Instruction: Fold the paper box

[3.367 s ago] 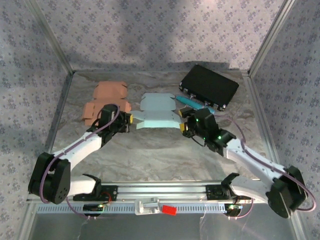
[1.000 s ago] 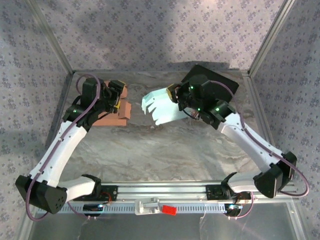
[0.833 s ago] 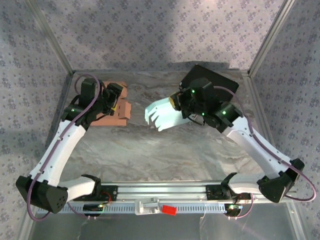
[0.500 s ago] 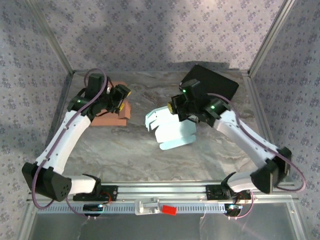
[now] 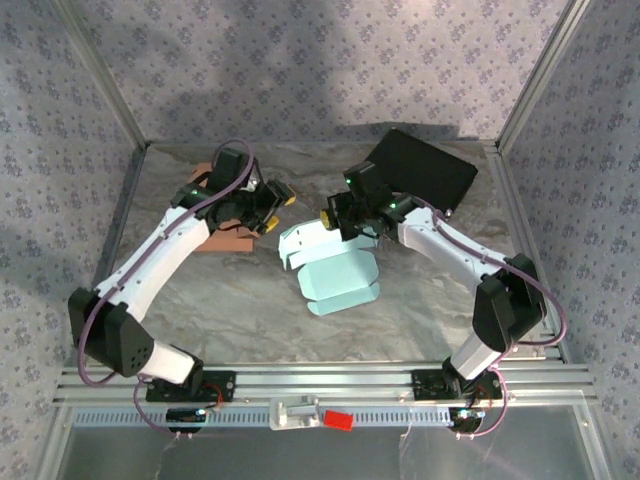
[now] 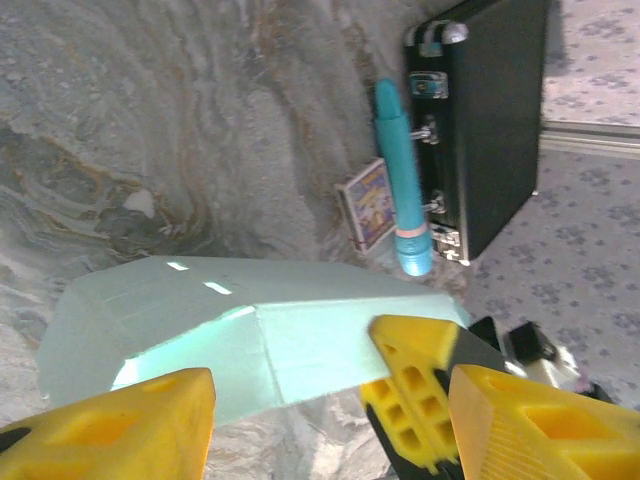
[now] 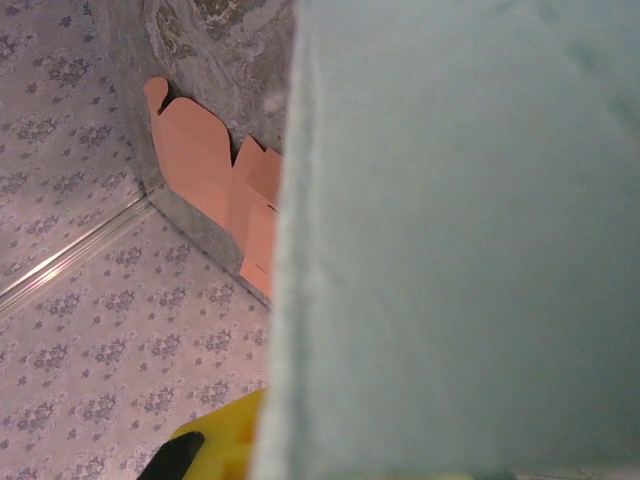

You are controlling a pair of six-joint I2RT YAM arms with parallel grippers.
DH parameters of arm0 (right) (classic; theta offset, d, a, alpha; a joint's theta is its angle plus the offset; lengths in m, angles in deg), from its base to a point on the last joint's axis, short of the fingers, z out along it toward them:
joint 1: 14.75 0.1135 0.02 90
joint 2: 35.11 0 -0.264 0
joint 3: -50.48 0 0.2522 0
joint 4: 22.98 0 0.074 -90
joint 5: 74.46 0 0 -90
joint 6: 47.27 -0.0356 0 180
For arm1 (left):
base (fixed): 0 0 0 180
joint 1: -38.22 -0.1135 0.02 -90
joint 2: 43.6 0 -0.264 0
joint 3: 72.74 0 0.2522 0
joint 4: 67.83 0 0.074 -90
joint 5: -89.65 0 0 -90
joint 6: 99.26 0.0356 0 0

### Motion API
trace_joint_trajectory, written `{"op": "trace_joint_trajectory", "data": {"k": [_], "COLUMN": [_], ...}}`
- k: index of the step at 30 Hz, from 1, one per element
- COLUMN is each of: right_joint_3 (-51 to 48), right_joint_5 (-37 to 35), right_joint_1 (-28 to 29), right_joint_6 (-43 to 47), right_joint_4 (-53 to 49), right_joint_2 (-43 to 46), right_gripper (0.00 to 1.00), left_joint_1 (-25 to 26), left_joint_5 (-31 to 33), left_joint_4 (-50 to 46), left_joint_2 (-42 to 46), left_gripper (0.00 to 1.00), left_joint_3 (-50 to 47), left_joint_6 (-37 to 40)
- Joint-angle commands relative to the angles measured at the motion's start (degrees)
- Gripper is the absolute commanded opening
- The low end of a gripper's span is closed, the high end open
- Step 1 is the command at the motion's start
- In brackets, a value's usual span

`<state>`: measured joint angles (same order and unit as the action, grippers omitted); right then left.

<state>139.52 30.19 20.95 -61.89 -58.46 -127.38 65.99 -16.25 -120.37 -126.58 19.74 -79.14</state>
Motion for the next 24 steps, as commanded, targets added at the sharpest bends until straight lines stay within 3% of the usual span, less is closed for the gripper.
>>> {"op": "trace_joint_trajectory", "data": {"k": [1, 16, 24], "right_joint_3": [-1.9, -3.1, -4.6], "right_joint_5": [1.3, 2.7, 3.0], "right_joint_1": [-0.4, -0.6, -0.3], "right_joint_6": [-0.8, -1.0, 0.3], "right_joint_4": [2.8, 5.4, 8.8], "right_joint_2": [-1.0, -2.0, -2.3], "right_gripper": [0.00, 0.00, 0.00], "left_joint_1": [0.3, 2.9, 3.3], "left_joint_5": [-1.3, -3.8, -3.5], "left_joint_4": [1.6, 6.7, 7.2], "left_joint_2": [-1.1, -5.1, -6.6], "left_gripper": [0.63, 0.63, 0.57], "left_joint_3": [-1.4, -5.1, -4.0], "left_joint_6": [-0.3, -3.9, -3.3]}}
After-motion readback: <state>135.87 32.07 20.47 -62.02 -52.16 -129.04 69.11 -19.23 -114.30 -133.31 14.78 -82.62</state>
